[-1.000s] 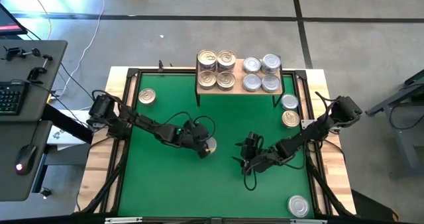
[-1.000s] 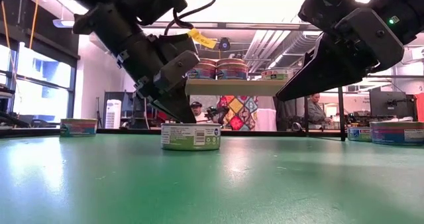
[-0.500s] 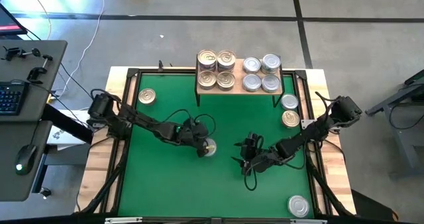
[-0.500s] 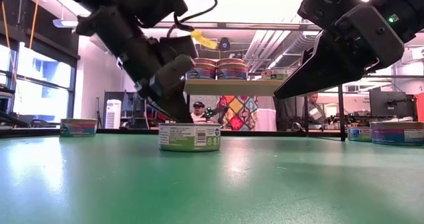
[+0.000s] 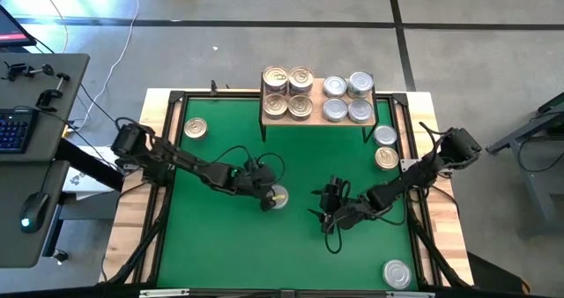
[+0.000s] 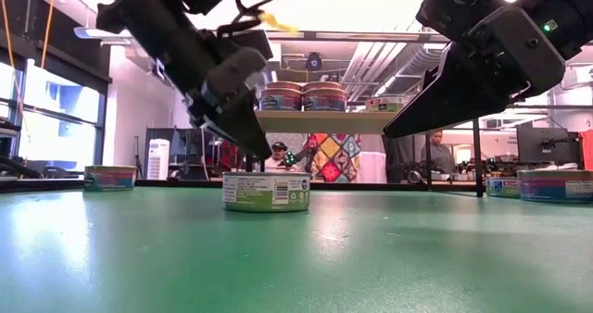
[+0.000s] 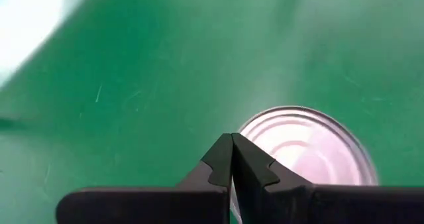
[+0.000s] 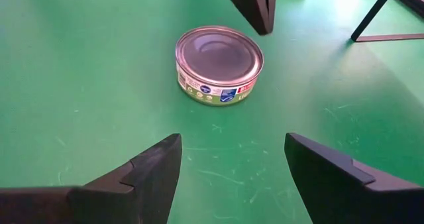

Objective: Stack canned seafood by type on shelf
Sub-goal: Stack the green tuna can on top of the green tuna can on the shelf

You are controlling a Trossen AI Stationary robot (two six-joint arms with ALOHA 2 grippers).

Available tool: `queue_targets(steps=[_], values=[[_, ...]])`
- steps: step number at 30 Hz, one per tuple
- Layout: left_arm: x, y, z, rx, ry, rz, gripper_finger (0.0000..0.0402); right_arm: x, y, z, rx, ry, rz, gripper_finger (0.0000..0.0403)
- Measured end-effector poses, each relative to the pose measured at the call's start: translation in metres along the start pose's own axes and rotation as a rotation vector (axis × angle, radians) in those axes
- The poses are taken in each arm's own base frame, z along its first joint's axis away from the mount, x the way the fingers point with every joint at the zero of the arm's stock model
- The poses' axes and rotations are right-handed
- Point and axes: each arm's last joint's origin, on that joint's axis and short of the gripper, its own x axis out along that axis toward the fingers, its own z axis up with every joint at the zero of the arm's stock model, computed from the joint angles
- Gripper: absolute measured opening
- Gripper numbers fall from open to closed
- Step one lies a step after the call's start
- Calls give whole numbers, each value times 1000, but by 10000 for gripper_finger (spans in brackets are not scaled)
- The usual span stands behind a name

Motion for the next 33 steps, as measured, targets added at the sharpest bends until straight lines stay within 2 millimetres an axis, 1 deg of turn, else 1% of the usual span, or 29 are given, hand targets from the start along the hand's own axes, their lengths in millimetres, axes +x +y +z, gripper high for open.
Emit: queue_targets(steps=[5, 10, 16, 23, 27, 33], values=[[-3, 1, 2, 8, -1, -21, 0, 0, 0, 0, 1, 0, 0, 263], [9, 5, -1, 14, 56, -50, 0, 0, 0, 0, 1, 0, 0, 263], [21, 7, -3, 1, 63, -56, 0, 0, 0, 0, 2, -1, 0, 263], [23, 7, -3, 35, 56, -57, 0, 0, 1, 2, 13, -18, 6, 263], [24, 8, -2, 64, 45, -63, 0, 4, 1, 8, -67, -58, 62, 263], [26, 10, 1, 77, 35, -71, 0, 20, -2, 13, -212, -124, 128, 263]])
